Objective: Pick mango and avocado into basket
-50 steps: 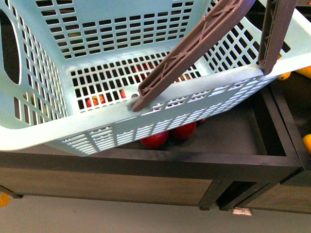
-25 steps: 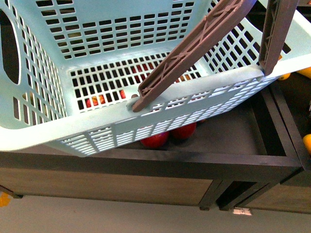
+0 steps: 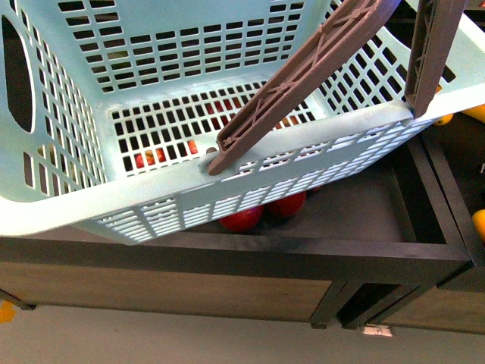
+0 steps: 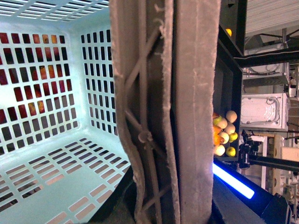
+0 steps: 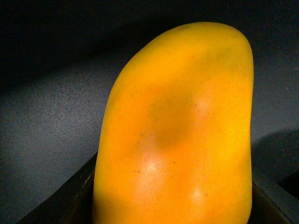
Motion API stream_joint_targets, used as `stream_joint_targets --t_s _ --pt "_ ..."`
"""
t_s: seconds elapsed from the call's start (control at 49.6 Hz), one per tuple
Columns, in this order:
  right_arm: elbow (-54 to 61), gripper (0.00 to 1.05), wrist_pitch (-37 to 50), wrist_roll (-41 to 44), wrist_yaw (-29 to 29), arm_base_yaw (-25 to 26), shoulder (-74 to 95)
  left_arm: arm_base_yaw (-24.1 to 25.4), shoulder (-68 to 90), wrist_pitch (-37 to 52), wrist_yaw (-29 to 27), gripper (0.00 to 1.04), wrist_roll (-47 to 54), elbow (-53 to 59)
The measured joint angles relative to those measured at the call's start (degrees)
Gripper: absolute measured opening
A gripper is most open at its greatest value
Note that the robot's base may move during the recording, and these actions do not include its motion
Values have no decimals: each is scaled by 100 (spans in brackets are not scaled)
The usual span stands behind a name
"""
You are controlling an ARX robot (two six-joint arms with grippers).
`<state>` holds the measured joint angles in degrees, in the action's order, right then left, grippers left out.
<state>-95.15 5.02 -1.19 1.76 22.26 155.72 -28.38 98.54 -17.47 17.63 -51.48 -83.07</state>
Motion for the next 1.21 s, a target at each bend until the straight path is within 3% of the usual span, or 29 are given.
stream_joint_targets --t_s 0.322,0.685,0.906,1.208 --pt "758 65 597 -74 -586 103 -658 0 0 0 -2 18 2 0" --pt "2988 65 1735 754 -1711 192 -3947 0 0 0 -4 18 0 0" --pt "3609 65 1786 813 -2232 -365 -5617 0 0 0 0 18 0 0" --pt "4030 65 1954 918 -2037 -1567 -6601 0 0 0 -4 18 2 0"
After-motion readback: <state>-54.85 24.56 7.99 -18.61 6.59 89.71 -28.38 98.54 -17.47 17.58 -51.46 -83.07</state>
